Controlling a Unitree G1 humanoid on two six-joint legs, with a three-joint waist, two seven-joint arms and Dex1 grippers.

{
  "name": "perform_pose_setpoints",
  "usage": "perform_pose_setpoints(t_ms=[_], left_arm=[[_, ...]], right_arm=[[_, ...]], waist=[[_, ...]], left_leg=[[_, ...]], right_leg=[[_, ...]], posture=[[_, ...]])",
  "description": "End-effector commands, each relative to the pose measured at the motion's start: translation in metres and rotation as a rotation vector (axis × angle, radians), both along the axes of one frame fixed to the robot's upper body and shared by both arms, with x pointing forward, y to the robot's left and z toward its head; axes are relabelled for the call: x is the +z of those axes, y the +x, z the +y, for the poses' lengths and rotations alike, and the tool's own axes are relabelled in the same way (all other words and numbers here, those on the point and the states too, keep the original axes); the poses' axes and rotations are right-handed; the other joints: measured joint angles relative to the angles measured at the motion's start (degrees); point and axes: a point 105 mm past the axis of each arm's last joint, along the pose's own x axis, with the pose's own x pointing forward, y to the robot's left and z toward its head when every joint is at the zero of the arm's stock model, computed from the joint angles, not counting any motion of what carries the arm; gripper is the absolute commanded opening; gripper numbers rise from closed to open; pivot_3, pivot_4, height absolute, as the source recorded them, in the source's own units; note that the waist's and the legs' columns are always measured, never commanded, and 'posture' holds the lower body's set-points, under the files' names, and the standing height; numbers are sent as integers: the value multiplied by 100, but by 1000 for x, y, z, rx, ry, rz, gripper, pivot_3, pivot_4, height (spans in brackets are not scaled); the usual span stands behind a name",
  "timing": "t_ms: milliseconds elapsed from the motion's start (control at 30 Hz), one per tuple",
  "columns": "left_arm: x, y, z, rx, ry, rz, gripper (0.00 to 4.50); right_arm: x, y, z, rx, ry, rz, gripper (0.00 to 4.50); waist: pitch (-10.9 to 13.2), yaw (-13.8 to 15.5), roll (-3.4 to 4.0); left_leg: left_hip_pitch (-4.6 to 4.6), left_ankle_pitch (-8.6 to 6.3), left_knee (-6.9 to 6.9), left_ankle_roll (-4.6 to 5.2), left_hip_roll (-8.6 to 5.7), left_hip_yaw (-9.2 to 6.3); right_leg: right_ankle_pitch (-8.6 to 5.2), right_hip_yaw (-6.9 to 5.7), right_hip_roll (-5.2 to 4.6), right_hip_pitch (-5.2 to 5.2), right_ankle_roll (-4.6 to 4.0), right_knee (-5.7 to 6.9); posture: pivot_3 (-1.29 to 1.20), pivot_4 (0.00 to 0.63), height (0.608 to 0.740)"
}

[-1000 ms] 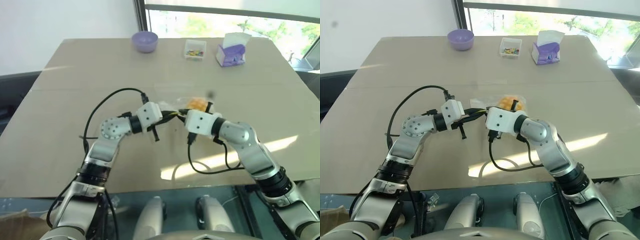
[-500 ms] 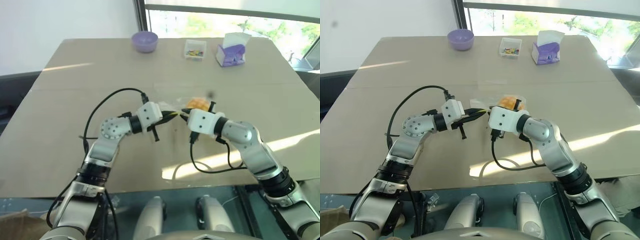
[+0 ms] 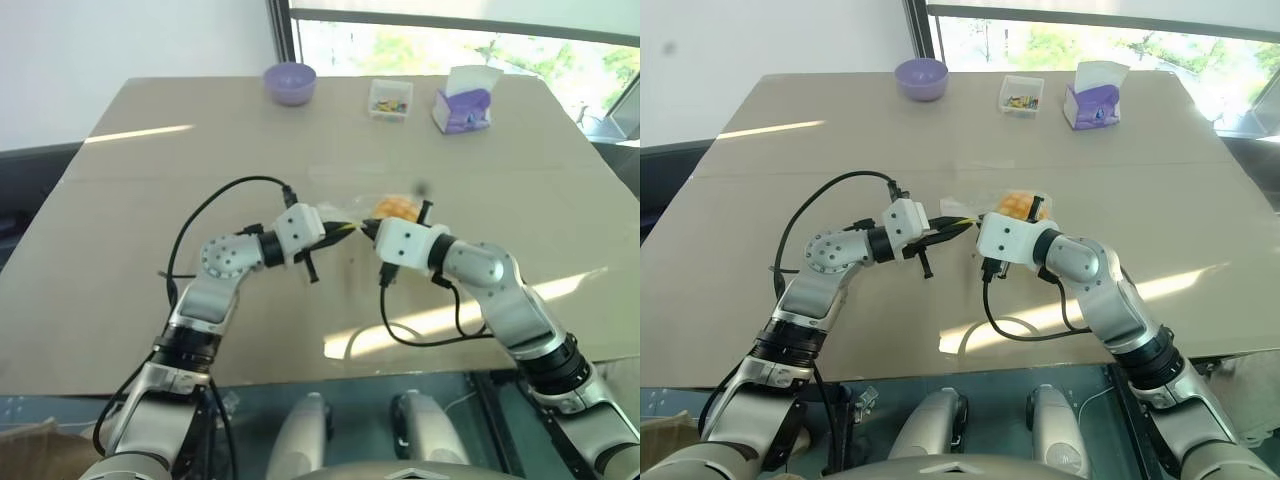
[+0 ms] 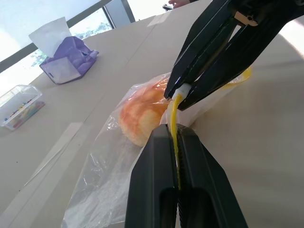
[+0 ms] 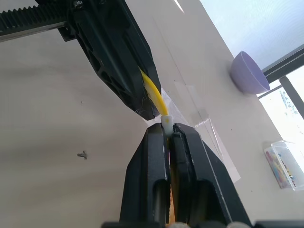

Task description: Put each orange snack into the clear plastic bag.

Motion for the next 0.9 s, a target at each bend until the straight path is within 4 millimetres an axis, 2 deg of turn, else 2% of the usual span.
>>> perform_pose_setpoints(t_ms=[33, 233, 367, 700, 900], left_arm=[[18, -2, -1, -17, -29, -65, 0], [15, 1, 6, 10, -36, -54, 0], [13, 7, 15, 52, -45, -44, 0], [7, 8, 21, 67, -41, -38, 0], [4, 5, 23, 63, -39, -36, 0]], right_arm=[[18, -5, 2, 19, 23, -71, 30], [12, -1, -9, -14, -6, -65, 30], [4, 2, -30, -73, -53, -54, 30], [-15, 6, -84, -251, -138, -31, 30], [-25, 9, -107, -328, -179, -22, 30]], waist=[[0, 0, 0], [0, 0, 0], [0, 10, 0], [0, 7, 0], [0, 6, 0]], left_leg=[[0, 0, 0, 0, 0, 0], [0, 0, 0, 0, 0, 0], [0, 0, 0, 0, 0, 0], [-2, 0, 0, 0, 0, 0], [-1, 0, 0, 0, 0, 1]], right_leg=[[0, 0, 0, 0, 0, 0], [0, 0, 0, 0, 0, 0], [0, 0, 0, 0, 0, -1], [0, 0, -1, 0, 0, -2], [0, 0, -1, 0, 0, -2]], posture=[[0, 150, 740], [0, 150, 740], [0, 150, 740], [0, 150, 740], [0, 150, 740]])
